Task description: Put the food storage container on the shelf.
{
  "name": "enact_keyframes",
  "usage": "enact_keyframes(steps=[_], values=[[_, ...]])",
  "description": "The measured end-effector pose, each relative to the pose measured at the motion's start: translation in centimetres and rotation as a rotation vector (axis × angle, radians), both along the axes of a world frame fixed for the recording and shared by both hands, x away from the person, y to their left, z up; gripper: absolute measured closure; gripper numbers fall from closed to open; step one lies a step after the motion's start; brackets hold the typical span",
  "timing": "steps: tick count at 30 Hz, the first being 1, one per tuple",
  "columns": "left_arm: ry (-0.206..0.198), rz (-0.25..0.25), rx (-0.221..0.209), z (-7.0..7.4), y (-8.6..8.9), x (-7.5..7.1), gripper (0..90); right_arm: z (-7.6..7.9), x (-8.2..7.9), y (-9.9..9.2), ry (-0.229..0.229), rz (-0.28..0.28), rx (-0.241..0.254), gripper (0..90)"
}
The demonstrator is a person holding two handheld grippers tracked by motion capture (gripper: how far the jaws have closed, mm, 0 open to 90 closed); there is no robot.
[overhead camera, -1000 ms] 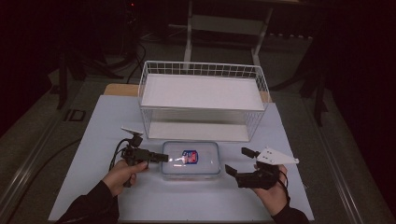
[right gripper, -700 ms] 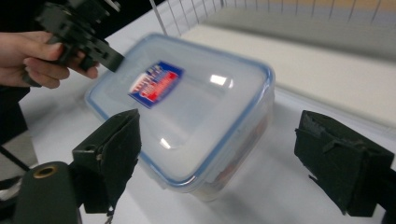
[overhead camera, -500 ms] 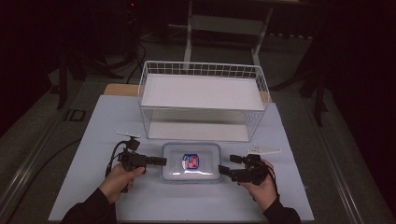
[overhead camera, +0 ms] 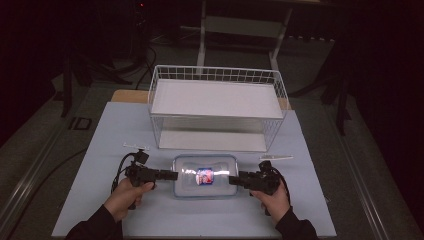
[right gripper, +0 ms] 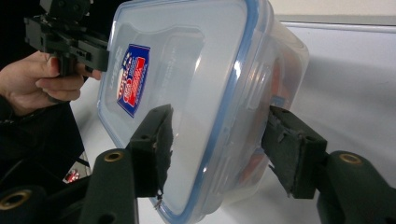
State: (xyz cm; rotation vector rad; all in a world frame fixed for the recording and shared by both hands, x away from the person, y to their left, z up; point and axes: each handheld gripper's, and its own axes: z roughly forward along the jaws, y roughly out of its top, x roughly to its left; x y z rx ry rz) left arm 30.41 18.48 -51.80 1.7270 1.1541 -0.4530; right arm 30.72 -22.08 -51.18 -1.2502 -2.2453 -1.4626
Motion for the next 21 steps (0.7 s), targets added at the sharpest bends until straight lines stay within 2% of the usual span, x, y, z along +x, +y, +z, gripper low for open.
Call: enact_keyframes(steps=[2, 4, 6, 9, 12, 18, 21], values=[[-0.011, -0.004, 0.005, 0.1, 0.0, -0.2, 55.9, 0.1, -0.1, 0.0, -0.002, 0.001, -0.003, 44.6], [-0.021, -0.007, 0.01, 0.2, -0.1, -0.4, 56.1, 0.2, -0.1, -0.3, 0.058, -0.022, 0.02, 49.1], [-0.023, 0.002, 0.012, 0.2, -0.1, -0.6, 56.2, 0.2, 0.0, -0.4, 0.078, -0.024, 0.031, 49.9], [-0.035, 0.005, 0.013, 0.3, -0.2, -0.9, 56.4, 0.4, -0.4, -0.3, 0.051, -0.017, 0.007, 50.2], [-0.047, 0.011, 0.019, 0.5, -0.3, -1.2, 56.4, 0.7, -0.8, -0.2, 0.048, -0.013, -0.009, 51.1], [-0.076, 0.018, 0.037, 1.4, -0.7, -1.5, 56.2, 0.9, -1.3, -0.5, 0.05, -0.022, -0.009, 51.5], [-0.093, 0.014, 0.037, 2.2, -0.8, -1.6, 56.2, 1.5, -1.5, -0.6, 0.042, -0.022, -0.007, 51.8]])
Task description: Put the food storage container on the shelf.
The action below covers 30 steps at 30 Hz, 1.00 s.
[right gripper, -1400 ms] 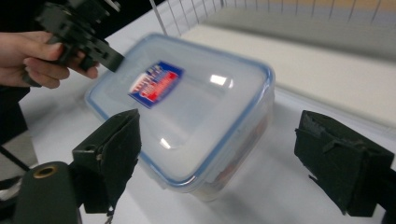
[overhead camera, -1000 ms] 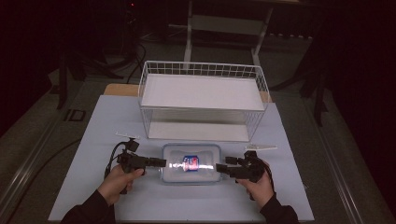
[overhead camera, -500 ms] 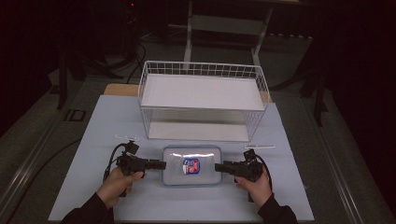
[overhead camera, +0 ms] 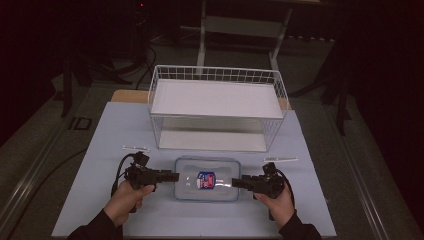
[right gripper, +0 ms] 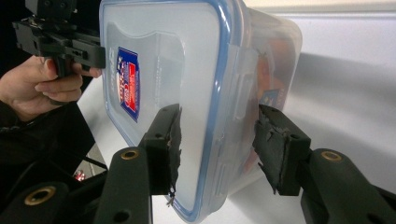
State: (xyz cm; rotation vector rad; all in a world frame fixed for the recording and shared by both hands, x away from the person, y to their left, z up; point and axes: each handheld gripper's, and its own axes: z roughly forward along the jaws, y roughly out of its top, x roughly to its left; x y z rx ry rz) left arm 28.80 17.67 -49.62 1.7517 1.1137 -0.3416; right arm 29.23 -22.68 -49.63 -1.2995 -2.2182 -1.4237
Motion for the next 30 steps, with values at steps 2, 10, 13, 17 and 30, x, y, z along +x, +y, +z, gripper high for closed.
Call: enact_keyframes(steps=[2, 10, 13, 17, 30], values=[[-0.016, 0.0, -0.005, 0.7, -0.1, -0.1, 56.2, 0.6, -0.1, -0.1, -0.016, 0.001, -0.001, 51.8], [-0.081, 0.009, -0.023, 4.3, -0.3, -0.1, 56.4, 4.0, -0.4, -0.4, -0.083, -0.013, 0.011, 51.8], [-0.112, 0.011, -0.028, 6.1, -0.2, 0.2, 56.4, 6.5, -0.1, -0.5, -0.113, -0.017, 0.017, 51.9], [-0.135, 0.018, -0.037, 8.1, -0.3, 0.5, 56.4, 7.8, 0.2, -0.5, -0.132, -0.024, 0.024, 51.9], [-0.207, 0.042, -0.06, 14.3, -0.2, 2.8, 56.8, 14.2, 2.7, -0.6, -0.198, -0.047, 0.058, 51.9]])
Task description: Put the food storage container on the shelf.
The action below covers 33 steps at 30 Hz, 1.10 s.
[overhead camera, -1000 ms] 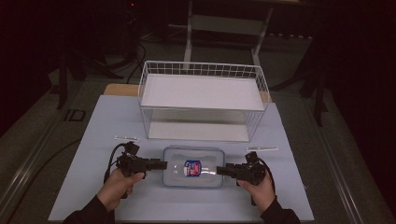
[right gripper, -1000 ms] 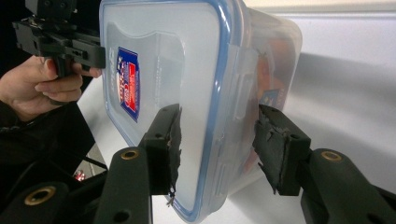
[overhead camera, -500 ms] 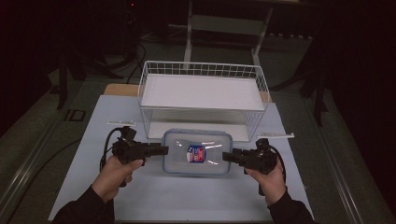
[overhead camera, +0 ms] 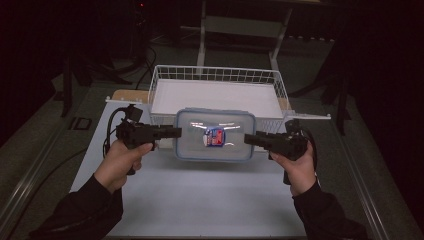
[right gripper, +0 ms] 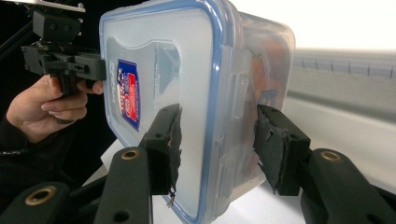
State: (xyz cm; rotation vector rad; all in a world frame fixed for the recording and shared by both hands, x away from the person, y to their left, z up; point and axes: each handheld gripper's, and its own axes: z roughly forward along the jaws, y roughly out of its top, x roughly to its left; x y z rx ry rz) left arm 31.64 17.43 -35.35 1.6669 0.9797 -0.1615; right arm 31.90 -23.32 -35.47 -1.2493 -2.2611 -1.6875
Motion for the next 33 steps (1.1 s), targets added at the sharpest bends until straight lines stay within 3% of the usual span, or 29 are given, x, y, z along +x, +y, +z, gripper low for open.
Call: enact_keyframes(steps=[9, 17, 24, 33], values=[[-0.03, 0.026, 0.005, 3.1, 0.0, 2.2, 56.8, 3.2, 2.8, 0.1, -0.013, -0.01, 0.014, 51.7], [-0.029, 0.053, 0.001, 4.6, -0.3, 4.4, 56.4, 5.0, 5.1, 0.2, -0.018, -0.028, 0.01, 51.5], [0.007, 0.072, -0.011, 4.4, 0.0, 6.9, 56.0, 5.5, 7.3, 0.6, -0.001, -0.041, -0.004, 51.5], [0.053, 0.1, -0.012, 3.5, -0.6, 9.7, 55.0, 4.9, 9.8, 0.7, 0.044, -0.072, -0.005, 51.4]])
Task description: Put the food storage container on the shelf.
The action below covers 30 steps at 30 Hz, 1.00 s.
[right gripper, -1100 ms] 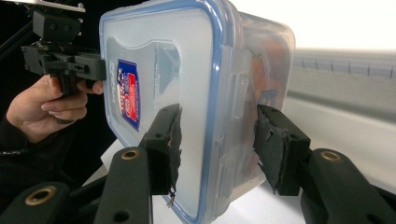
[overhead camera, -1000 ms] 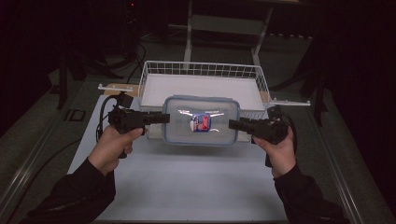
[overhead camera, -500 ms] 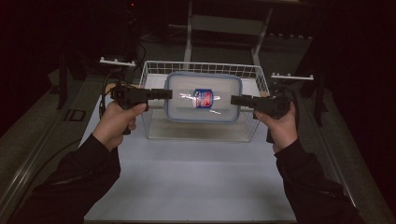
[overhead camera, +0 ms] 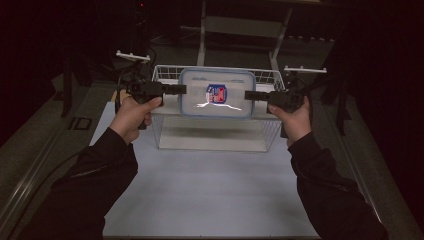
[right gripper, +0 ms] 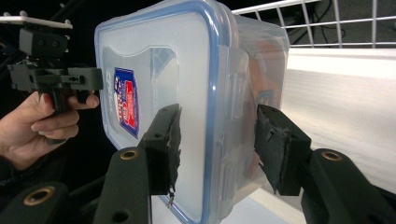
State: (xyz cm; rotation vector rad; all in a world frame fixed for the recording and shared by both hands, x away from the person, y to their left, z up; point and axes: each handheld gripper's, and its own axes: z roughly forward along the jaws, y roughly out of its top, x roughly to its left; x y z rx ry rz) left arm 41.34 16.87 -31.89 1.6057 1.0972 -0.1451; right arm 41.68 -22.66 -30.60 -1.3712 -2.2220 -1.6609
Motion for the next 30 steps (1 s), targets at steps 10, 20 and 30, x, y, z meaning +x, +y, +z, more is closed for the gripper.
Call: enact_keyframes(steps=[10, 20, 30], values=[[0.015, 0.01, -0.024, -0.2, 0.0, 1.4, 54.8, -0.2, 1.6, -0.3, 0.027, -0.02, 0.014, 51.0], [0.025, 0.04, -0.011, -0.5, -0.6, 2.3, 50.9, -0.1, 2.4, 0.0, 0.044, -0.07, -0.014, 47.2], [0.035, 0.101, 0.005, -1.3, -0.6, 3.5, 49.5, -0.8, 3.1, 0.7, 0.078, -0.104, -0.041, 44.6]])
